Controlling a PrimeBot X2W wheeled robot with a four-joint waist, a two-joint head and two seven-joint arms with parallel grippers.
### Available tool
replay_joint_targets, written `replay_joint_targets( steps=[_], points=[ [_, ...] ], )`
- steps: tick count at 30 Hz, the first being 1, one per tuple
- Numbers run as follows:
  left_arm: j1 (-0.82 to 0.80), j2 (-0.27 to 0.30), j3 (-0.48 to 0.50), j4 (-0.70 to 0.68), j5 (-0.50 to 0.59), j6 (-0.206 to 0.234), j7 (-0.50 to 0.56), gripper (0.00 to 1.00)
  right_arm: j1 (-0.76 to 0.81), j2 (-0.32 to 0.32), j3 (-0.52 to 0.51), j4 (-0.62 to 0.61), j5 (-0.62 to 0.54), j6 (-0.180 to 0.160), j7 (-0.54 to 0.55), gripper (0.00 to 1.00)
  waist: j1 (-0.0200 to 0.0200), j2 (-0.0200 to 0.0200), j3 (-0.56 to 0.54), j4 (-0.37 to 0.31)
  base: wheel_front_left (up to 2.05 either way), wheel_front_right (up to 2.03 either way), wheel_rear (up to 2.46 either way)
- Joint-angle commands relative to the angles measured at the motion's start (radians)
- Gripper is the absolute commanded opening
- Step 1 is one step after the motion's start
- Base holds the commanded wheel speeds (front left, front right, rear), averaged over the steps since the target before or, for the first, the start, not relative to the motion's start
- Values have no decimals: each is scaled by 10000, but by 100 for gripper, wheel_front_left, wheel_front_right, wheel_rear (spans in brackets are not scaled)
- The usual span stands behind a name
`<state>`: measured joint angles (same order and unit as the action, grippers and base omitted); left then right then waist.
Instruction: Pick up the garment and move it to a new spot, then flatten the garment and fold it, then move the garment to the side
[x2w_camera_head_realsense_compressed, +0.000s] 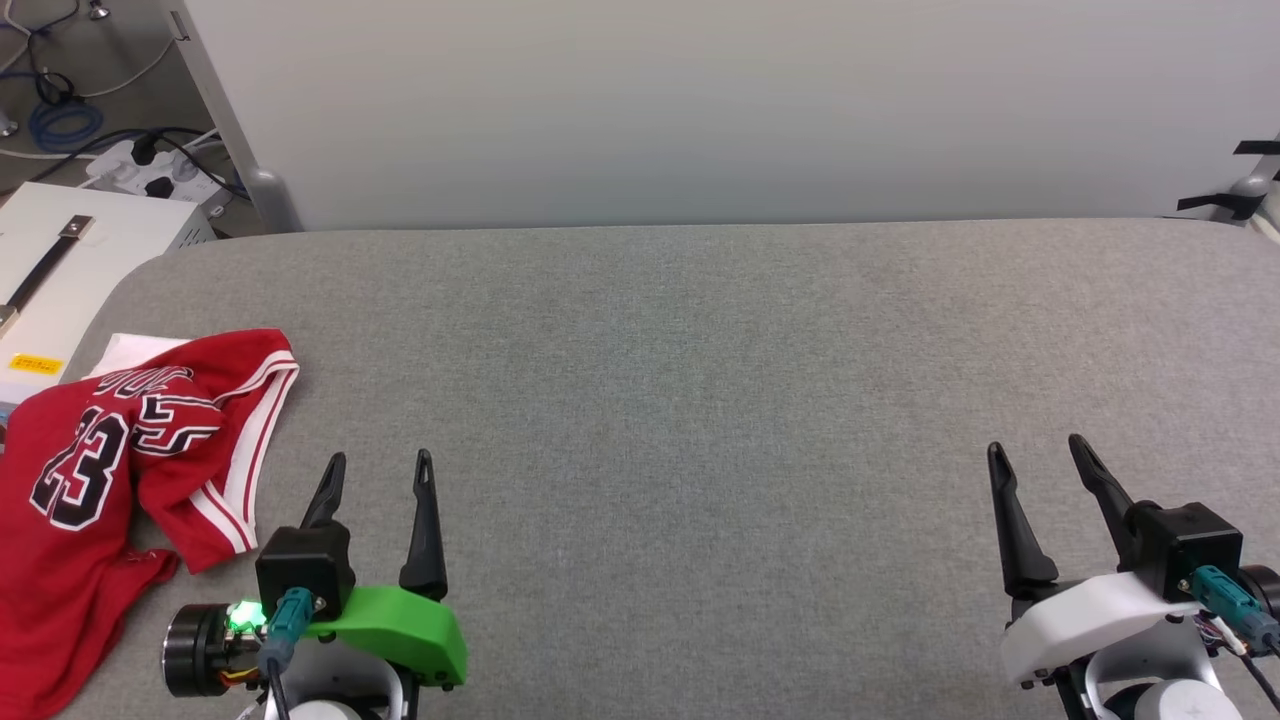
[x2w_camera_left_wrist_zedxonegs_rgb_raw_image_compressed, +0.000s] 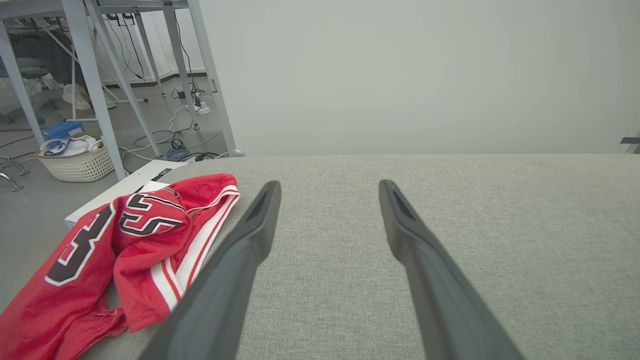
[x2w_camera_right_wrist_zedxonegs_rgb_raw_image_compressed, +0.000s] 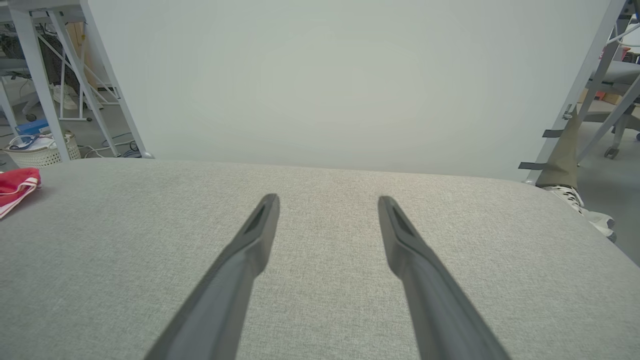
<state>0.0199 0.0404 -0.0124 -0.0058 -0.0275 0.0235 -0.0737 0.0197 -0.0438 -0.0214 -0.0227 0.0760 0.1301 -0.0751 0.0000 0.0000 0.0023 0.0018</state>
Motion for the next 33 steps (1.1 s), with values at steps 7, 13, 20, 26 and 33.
replay_joint_targets(
  steps=[7, 13, 20, 26, 33],
  points=[
    [124, 38, -57, 21, -141, 104, -249, 100, 148, -25, -67, -132, 244, 2, -241, 100, 0, 0, 25, 4, 0, 0, 0],
    [161, 43, -97, 42, -185, 136, -373, 100, 210, -28, -86, -135, 351, 3, -364, 100, 0, 0, 17, 4, 0, 0, 0],
    [213, 48, -109, 74, -232, 166, -521, 100, 263, -32, -114, -144, 459, 3, -511, 100, 0, 0, 5, -9, 0, 0, 0],
    [256, 53, -133, 91, -263, 190, -645, 100, 311, -35, -110, -208, 557, 3, -635, 100, 0, 0, 15, -14, 0, 0, 0],
    [287, 58, -170, 104, -317, 231, -791, 100, 364, -38, -53, -297, 608, 3, -781, 100, 0, 0, 29, -3, 0, 0, 0]
  ],
)
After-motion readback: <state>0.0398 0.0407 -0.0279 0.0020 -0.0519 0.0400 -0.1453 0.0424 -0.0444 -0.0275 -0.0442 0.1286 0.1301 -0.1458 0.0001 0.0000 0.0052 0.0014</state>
